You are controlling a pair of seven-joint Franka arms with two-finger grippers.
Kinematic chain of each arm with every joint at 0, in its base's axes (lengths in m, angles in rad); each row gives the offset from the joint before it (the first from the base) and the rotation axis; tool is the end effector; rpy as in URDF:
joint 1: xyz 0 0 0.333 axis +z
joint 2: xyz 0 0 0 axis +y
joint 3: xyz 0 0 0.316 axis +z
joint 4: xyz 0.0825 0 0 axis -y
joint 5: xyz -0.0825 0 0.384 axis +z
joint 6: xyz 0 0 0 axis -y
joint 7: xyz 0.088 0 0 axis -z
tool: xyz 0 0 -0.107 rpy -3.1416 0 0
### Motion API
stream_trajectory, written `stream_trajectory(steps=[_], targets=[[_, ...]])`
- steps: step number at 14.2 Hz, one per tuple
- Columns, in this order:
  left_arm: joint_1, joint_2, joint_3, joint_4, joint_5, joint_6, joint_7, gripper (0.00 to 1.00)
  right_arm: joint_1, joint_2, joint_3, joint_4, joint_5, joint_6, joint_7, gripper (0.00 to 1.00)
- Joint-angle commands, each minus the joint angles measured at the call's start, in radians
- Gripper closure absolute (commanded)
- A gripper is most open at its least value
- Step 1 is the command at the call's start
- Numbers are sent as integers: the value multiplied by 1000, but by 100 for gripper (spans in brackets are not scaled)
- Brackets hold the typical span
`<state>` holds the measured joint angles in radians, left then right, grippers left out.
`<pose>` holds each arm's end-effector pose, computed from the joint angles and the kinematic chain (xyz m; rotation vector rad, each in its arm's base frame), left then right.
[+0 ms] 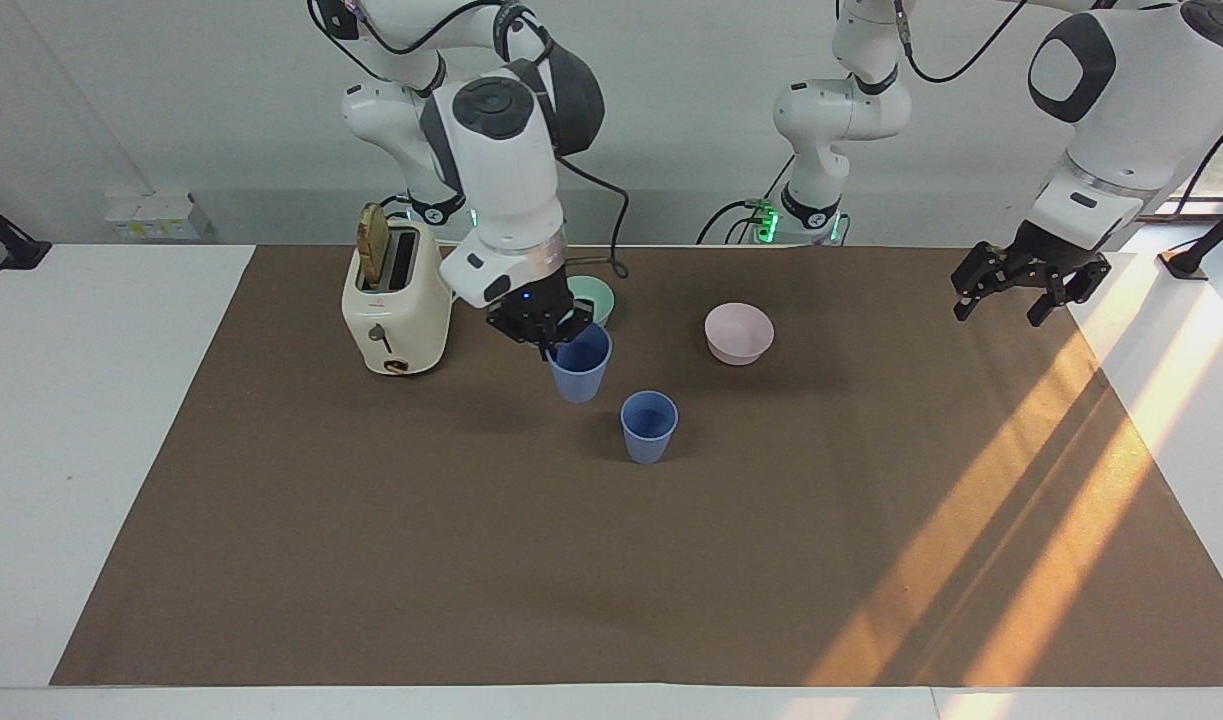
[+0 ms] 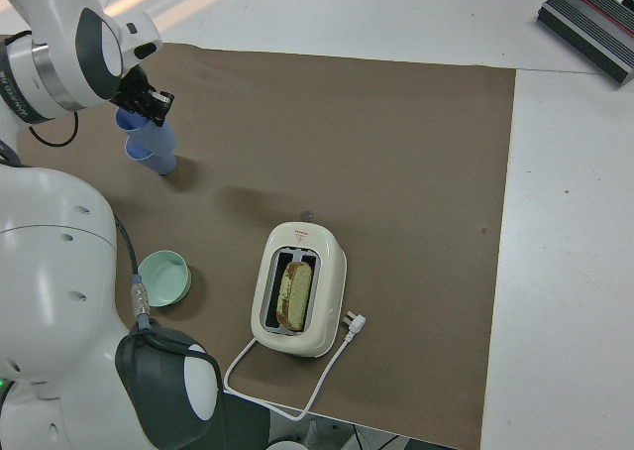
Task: Stack blue cups with both arms
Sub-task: 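Carry the held cup over the center cup and lower it inside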
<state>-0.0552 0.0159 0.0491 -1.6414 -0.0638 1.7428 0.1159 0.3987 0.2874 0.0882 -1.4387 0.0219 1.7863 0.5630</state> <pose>0.5740 -0.0095 0.5978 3.0759 -0.1752 0.1369 0.5814 0.3016 0.5339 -3.0677 0.1297 -0.0458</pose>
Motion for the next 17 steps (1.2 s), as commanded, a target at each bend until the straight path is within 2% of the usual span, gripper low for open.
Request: stream_trajectory(steps=[1,3,5,9,12,17], targets=[[14,4,-15,22,12,-9,-13,0,35,19,-1,32,15,42,69,100],[12,4,-18,20,12,-17,-19,0,71,47,-1,30,15,71,104,100],[11,3,-18,18,10,-17,-19,0,63,65,-2,29,16,122,117,100],[14,3,-15,17,10,-17,-19,0,45,69,-2,21,12,142,107,100],[12,3,-15,18,10,-17,-13,0,58,98,-4,9,12,215,112,100],[12,1,-15,15,10,-19,-12,0,60,102,-4,-14,13,214,112,100]])
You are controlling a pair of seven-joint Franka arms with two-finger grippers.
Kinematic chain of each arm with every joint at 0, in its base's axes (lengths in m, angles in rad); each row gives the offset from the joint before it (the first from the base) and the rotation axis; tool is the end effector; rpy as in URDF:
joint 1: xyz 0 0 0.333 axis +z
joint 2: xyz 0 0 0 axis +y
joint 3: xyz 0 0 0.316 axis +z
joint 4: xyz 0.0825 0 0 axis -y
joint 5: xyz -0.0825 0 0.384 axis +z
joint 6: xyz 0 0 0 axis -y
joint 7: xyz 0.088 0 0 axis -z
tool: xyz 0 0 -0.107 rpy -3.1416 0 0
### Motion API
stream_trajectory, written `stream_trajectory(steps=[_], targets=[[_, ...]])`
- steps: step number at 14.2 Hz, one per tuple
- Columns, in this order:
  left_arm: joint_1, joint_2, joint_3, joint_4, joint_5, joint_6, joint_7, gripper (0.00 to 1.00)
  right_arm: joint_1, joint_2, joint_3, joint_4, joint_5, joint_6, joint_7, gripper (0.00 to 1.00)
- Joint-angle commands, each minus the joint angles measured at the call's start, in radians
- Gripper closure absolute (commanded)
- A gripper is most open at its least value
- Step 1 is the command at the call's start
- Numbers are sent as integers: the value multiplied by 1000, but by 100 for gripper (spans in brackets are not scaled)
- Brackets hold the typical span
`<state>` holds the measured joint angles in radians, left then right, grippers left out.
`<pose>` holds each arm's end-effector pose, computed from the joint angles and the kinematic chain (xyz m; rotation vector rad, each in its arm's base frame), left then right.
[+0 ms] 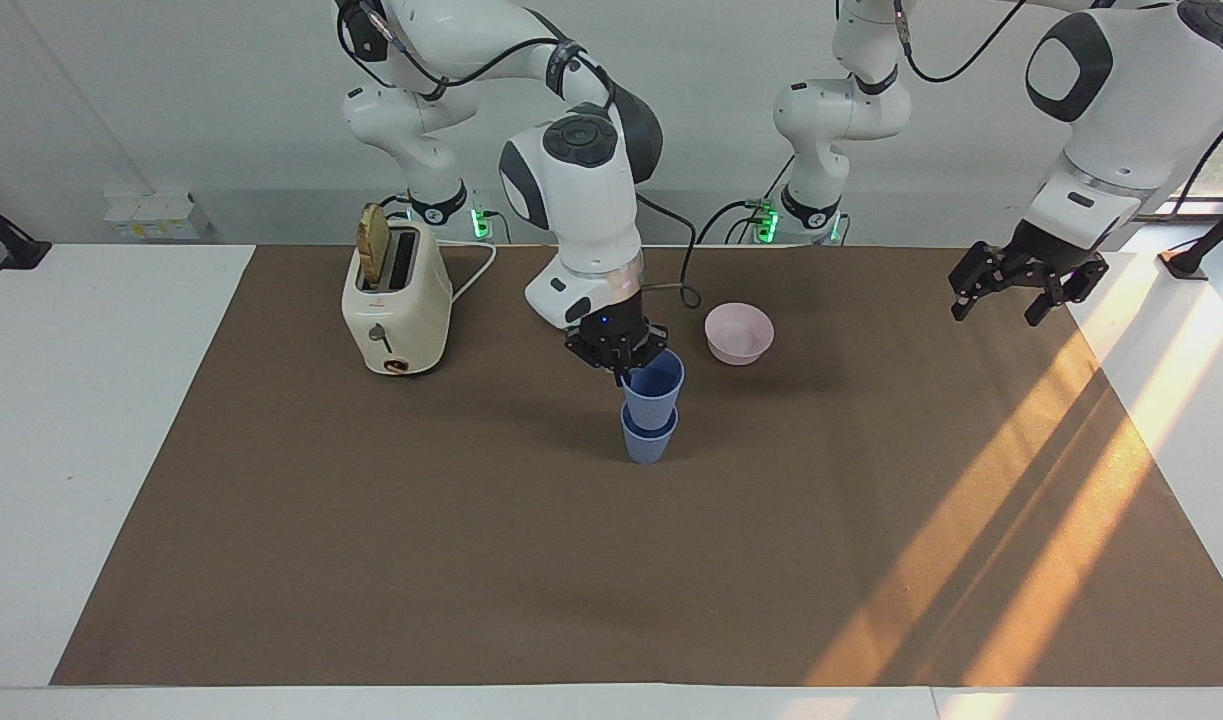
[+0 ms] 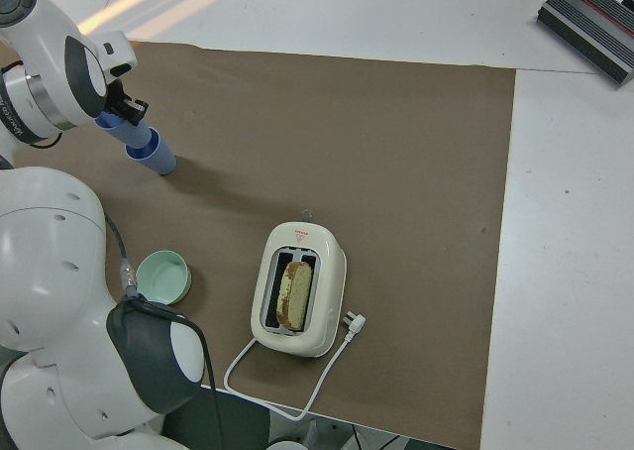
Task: Stack blue cups with both arms
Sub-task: 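Carry the held cup over the center cup and lower it inside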
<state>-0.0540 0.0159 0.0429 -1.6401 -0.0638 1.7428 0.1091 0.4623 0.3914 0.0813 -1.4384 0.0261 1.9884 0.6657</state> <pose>0.5740 -0.0123 0.5984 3.0754 -0.1725 0.1384 0.5966 0.3520 0.4841 -2.9944 0.2090 -0.1507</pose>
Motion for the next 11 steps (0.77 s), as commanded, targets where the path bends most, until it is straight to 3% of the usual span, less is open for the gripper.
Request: stream_trajectory(steps=[1,7,8,9,11], targets=[[11,1,-9,14,10,-19,-5,0,-4,-3,3,-26,9,10,8,100],[11,-2,-12,9,10,-19,-5,0,-5,-2,3,-50,8,33,2,100],[11,-2,-12,9,10,-19,-3,0,-7,0,3,-50,21,47,3,37],[11,-2,-12,9,12,-19,-3,0,-10,-2,5,-56,15,61,3,0],[11,-2,-12,9,12,-19,-3,0,-13,-2,3,-53,18,64,5,0]])
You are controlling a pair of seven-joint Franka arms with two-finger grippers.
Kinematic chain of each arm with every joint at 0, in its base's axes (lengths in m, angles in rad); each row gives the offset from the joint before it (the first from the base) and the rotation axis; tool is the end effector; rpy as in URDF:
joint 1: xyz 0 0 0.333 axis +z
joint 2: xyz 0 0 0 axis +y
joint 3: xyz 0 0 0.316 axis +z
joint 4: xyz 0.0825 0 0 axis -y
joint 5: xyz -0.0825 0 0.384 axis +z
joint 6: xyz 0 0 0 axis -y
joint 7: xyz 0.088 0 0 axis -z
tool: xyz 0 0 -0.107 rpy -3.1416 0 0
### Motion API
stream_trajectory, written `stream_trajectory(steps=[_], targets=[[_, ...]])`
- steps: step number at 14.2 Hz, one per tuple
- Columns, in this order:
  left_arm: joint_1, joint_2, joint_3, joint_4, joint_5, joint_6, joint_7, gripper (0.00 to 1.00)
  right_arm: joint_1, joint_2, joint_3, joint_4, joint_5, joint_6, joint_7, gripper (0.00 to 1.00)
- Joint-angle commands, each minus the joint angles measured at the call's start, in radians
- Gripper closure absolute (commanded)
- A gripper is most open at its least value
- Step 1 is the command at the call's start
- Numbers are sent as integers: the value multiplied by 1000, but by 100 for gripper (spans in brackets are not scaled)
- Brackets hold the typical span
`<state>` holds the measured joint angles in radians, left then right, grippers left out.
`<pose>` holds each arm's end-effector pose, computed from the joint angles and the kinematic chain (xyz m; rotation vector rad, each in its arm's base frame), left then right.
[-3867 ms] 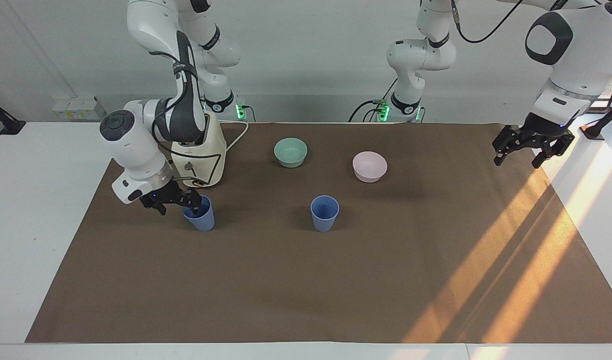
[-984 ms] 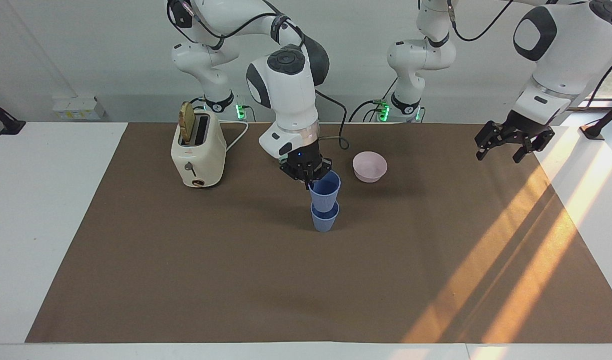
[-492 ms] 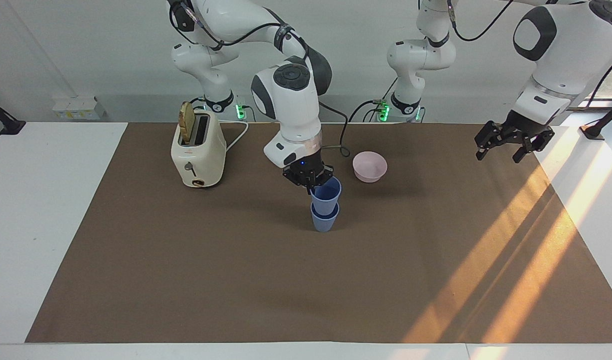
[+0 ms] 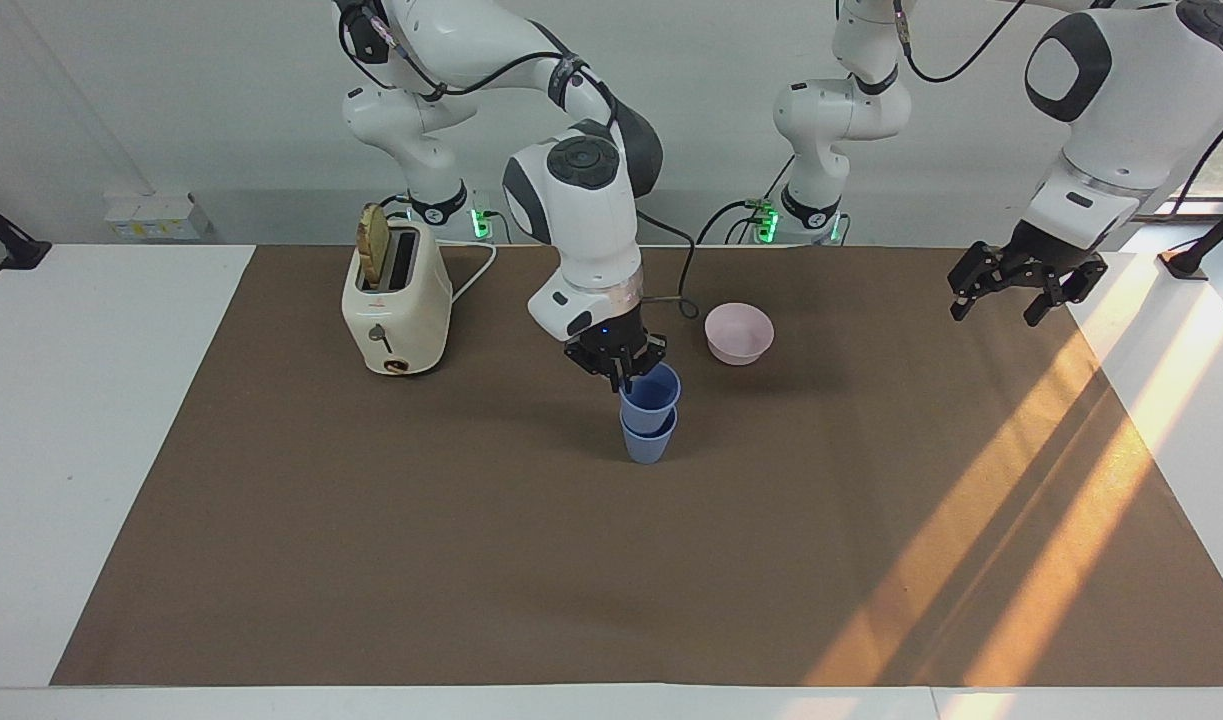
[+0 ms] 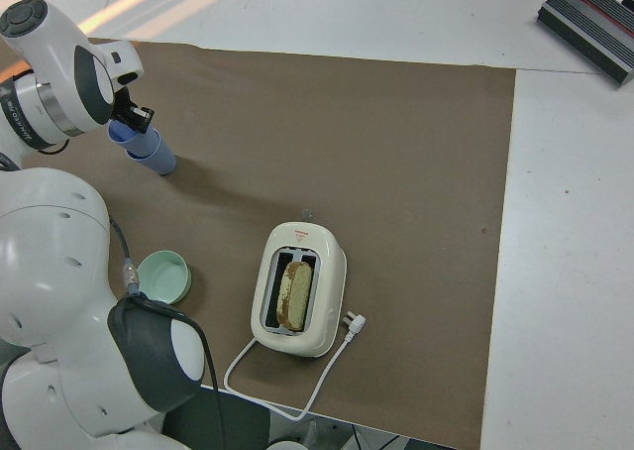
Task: Stack blue cups with both arms
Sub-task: 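Carry the held cup over the center cup and lower it inside, then open the right gripper and lift it away from the stacked cups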
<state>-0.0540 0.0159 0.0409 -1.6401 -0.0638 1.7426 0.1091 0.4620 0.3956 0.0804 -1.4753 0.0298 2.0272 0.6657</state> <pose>0.5740 -0.0135 0.5984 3.0751 -0.1755 0.1380 0.5966 0.3517 0.4669 -2.9932 0.2143 -0.1452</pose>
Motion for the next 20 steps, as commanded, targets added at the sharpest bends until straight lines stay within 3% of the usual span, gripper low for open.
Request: stream_trajectory(steps=[1,4,11,15,20], targets=[[11,-2,-10,9,12,-18,-3,0,-14,-6,4,-10,4,13,3,0],[11,-2,-10,9,12,-18,-2,0,-55,-24,-5,19,-28,-66,-18,0],[5,1,-7,14,15,-23,9,0,-235,-82,-13,208,-56,-445,-411,0],[10,-7,-4,19,15,-26,40,0,-341,-181,-14,204,-36,-498,-511,0],[11,-13,-3,20,16,-52,58,0,-465,-228,-14,156,-28,-505,-561,0]])
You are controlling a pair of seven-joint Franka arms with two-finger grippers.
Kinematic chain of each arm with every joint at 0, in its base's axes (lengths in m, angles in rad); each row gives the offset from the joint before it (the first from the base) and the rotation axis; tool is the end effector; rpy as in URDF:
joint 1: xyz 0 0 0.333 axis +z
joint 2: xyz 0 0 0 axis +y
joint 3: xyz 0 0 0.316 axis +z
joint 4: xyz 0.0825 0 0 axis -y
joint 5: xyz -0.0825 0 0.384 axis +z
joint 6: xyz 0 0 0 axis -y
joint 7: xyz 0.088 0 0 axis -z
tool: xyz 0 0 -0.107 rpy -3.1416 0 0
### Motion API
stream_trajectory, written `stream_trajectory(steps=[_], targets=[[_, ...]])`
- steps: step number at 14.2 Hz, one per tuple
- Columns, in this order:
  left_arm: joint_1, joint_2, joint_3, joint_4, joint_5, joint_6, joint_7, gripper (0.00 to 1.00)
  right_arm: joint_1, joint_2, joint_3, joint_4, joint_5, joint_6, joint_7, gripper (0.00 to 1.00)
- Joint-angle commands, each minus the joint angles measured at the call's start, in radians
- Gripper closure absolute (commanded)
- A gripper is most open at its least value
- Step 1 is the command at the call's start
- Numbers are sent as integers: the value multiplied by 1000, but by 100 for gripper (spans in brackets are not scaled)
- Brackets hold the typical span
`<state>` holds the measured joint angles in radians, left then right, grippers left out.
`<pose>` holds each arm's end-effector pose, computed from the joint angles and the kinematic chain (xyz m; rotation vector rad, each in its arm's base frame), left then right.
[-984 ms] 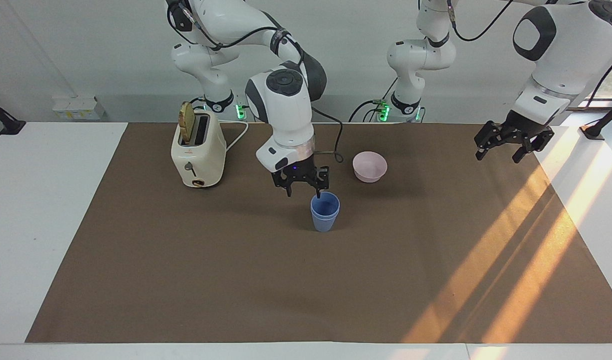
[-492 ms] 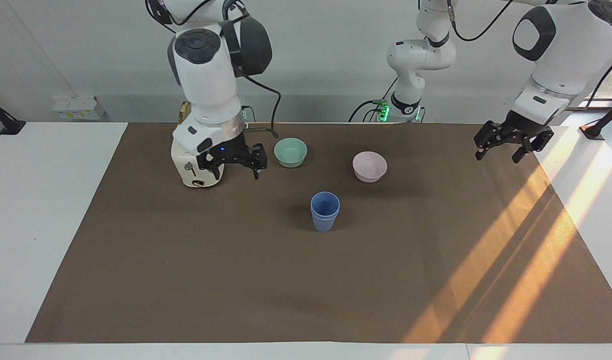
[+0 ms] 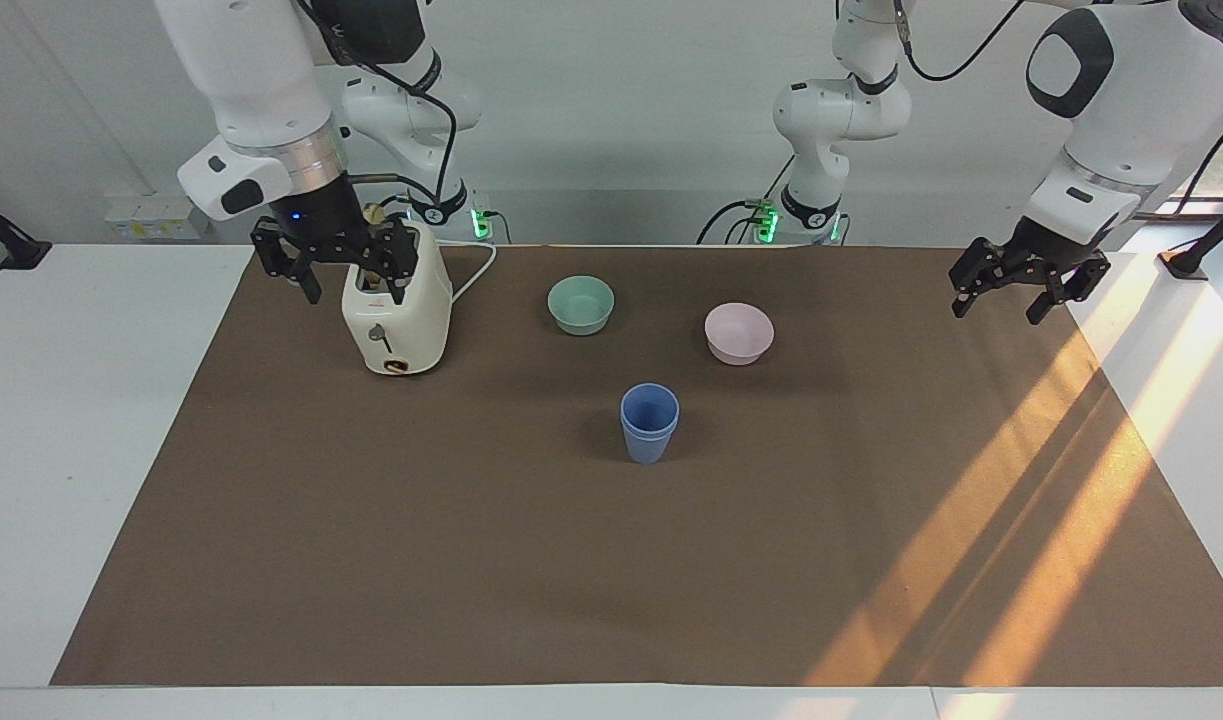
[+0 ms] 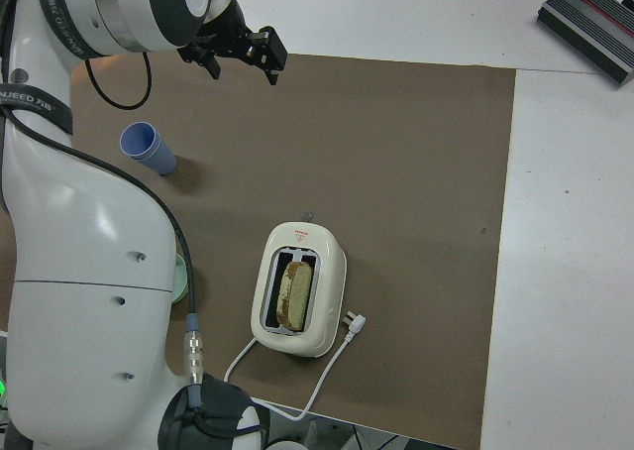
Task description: Stack blue cups with both arms
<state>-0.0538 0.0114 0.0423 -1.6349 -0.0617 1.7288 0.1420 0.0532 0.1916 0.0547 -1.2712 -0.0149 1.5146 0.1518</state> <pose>0.5717 -0.0124 0.6021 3.0752 -0.2254 0.1331 0.6044 0.0599 0.6488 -3.1374 0.0728 -0.0819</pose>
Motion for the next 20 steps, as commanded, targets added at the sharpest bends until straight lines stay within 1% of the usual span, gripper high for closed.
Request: stream_trajectory(steps=[1,3,4,5,9,20], targets=[[11,-14,-4,15,14,-46,33,0,-79,-33,11,-69,18,9,-75,0],[12,-34,-2,12,22,-72,57,0,-101,-79,10,-150,19,41,-141,0],[12,-45,1,12,40,-86,64,0,-113,-101,10,-193,18,77,-162,0],[14,-50,2,12,46,-89,68,0,-115,-109,10,-221,18,100,-176,0],[12,-51,2,10,46,-84,59,0,-131,-110,10,-223,12,90,-181,0],[12,-50,2,13,45,-86,57,0,-130,-109,11,-220,16,90,-175,0]])
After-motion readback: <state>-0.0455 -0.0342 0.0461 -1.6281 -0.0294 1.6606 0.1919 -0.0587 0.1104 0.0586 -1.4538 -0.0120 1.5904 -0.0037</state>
